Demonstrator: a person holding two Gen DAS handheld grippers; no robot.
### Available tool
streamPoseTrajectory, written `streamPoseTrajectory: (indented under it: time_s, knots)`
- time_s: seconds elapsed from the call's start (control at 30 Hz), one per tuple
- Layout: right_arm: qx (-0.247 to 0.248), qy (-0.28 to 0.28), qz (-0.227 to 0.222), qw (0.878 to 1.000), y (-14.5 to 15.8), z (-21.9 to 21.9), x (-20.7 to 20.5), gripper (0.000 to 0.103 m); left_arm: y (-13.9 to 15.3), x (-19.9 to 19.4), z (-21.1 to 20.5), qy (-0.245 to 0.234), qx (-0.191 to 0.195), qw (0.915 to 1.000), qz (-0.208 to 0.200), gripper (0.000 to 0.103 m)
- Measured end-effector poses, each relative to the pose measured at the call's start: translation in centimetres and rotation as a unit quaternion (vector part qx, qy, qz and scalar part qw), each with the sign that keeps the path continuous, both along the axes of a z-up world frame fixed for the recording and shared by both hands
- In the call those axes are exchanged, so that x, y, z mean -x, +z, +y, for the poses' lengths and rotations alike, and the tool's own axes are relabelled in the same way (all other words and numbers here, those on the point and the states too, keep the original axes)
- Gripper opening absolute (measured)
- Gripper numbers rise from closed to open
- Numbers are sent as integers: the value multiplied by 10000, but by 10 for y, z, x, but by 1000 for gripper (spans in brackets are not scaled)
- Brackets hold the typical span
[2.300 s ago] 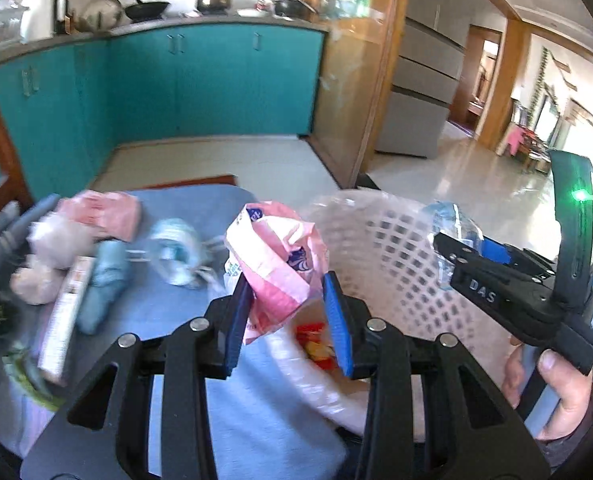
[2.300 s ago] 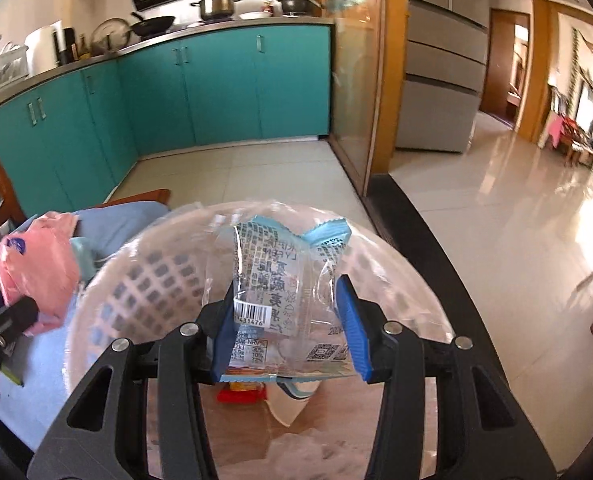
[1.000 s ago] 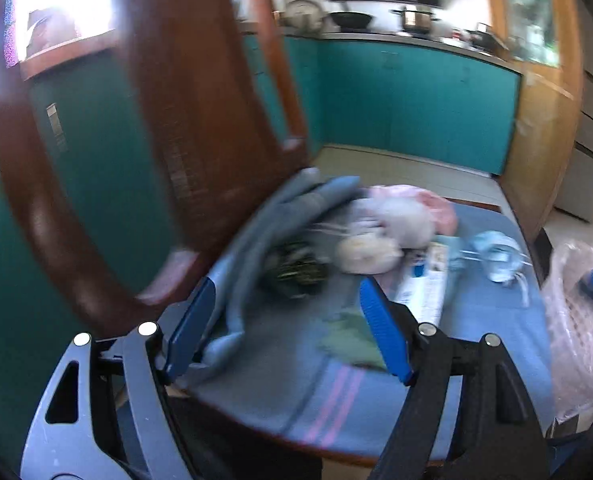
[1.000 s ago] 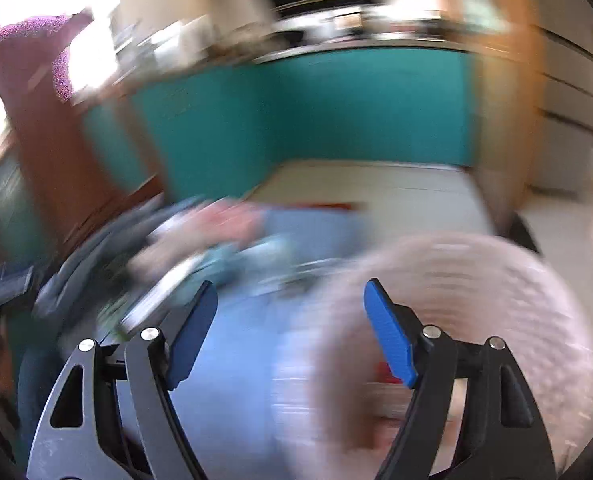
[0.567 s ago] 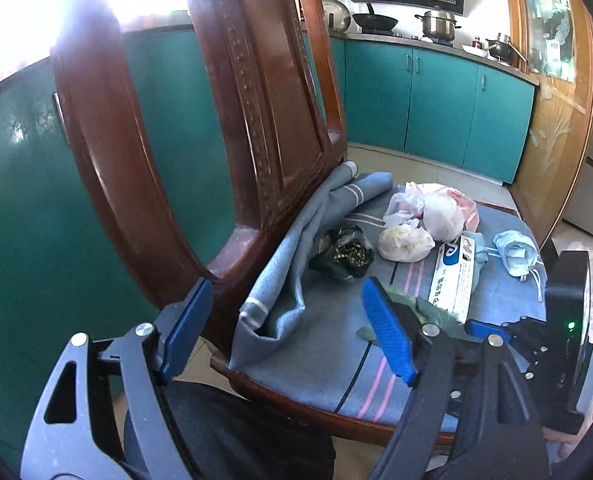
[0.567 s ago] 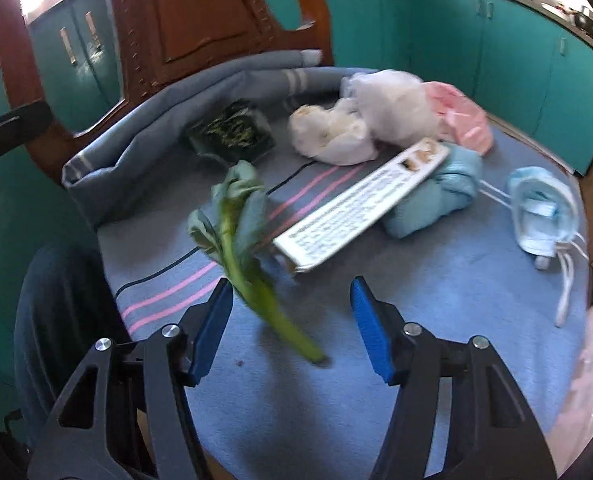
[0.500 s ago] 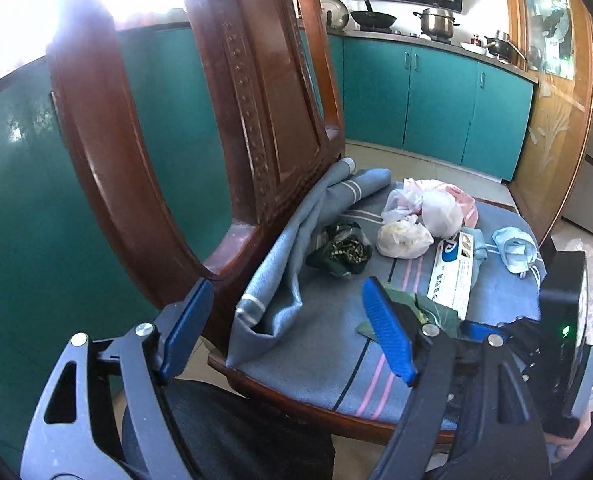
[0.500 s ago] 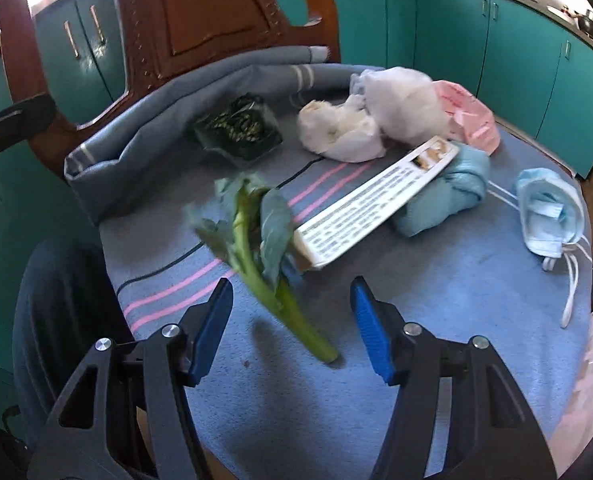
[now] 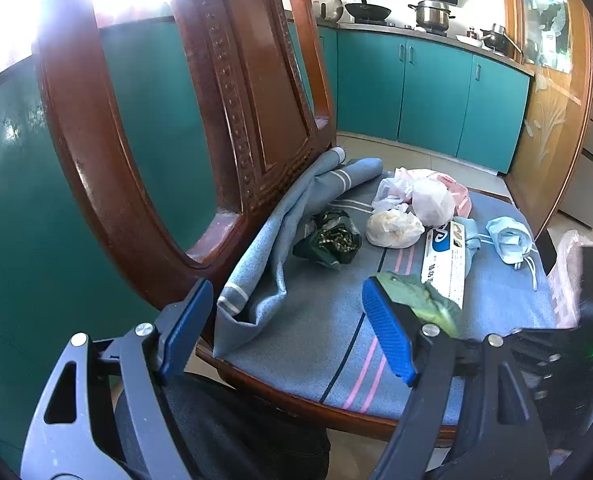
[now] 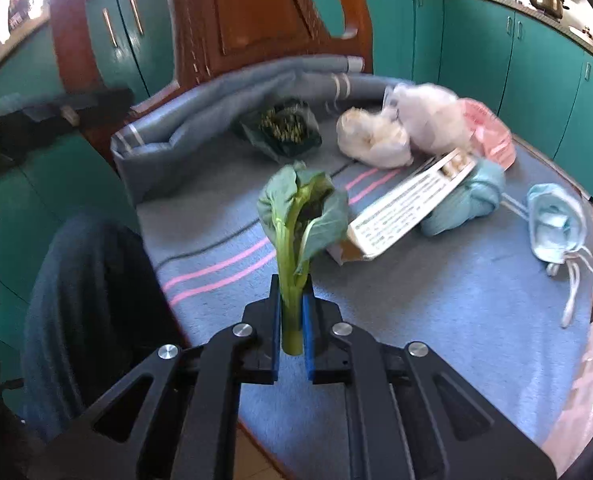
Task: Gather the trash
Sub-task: 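Grasp the green vegetable stalk with the right gripper, then lift the green vegetable stalk off the cloth with the right gripper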
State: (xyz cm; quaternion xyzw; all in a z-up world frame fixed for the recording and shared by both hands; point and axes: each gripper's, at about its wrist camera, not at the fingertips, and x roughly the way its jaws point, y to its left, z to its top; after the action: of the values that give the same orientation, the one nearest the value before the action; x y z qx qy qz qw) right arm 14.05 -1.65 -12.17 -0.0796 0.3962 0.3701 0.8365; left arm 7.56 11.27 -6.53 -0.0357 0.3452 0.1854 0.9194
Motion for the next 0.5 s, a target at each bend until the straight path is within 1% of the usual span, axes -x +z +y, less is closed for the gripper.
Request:
streamPoseTrajectory:
  time_s: [0.1,0.2,0.37,0.5]
  knots:
    - [-172,-207,-73,9996,12,-20,-2,10,-4,-2,-1,-23,50,10000,57,78]
    - [-332,-494,-53,9982,17,-43,-7,10,-6,-4,-5,-63,43,9999,87,78]
    - [-420,-1079,89,9932,18,-79,-20,10,-9,-6,-13,-173,37,9998,112,78]
    - [-467,-1228,160,9912,16,-91,-26,10,-13,-8,-18,-261,33,9995,164,78]
